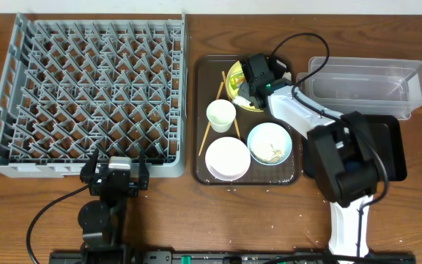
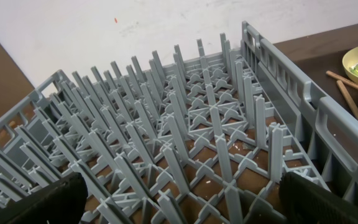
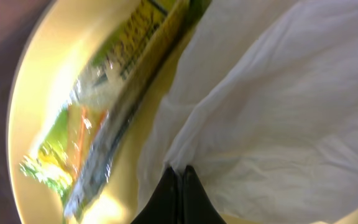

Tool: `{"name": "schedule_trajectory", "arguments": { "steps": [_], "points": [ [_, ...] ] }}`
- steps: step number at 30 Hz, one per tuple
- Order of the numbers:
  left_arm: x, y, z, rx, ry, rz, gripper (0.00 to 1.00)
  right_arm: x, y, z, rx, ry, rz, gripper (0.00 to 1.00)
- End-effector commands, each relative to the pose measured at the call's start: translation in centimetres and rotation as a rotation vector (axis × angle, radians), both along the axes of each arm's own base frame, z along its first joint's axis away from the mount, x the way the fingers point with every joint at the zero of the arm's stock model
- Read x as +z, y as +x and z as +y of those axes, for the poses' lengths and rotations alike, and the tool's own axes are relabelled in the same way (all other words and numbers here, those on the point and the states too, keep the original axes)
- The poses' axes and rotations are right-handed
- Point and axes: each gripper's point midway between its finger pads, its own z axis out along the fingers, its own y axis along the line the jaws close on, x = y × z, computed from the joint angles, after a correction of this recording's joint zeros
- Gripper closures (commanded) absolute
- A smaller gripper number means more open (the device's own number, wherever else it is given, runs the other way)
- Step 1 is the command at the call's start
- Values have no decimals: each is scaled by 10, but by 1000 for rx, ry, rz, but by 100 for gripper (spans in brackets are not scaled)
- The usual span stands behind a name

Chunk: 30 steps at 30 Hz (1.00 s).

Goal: Sort waste into correct bins and load items into the dishwasher
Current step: 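Carry the tissue right and drop it into the clear bin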

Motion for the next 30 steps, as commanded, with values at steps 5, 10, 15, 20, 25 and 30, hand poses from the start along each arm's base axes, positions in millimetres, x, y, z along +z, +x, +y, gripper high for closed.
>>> {"name": "schedule_trajectory", "arguments": {
  "steps": [5,10,15,20,25,30],
  "points": [
    [-17,-1,-3,-19,7,41,1,140,-1,-31,20,33,-184,99],
    [-17,-1,-3,-19,7,41,1,190,-20,-82,-66,13,-221,99],
    [-17,-1,-3,-19,7,41,1,188,-36,-158,-233,-80,-149,99],
    [-17,-1,-3,-19,7,41,1,162,-40,-219,-374,-108,-59,99],
    [-17,-1,-3,-19,7,41,1,130,-40,-249,-463,-84,17,99],
    [-17,-1,-3,-19,7,41,1,101,-38,-254,-467,-62,83,47]
  ]
}}
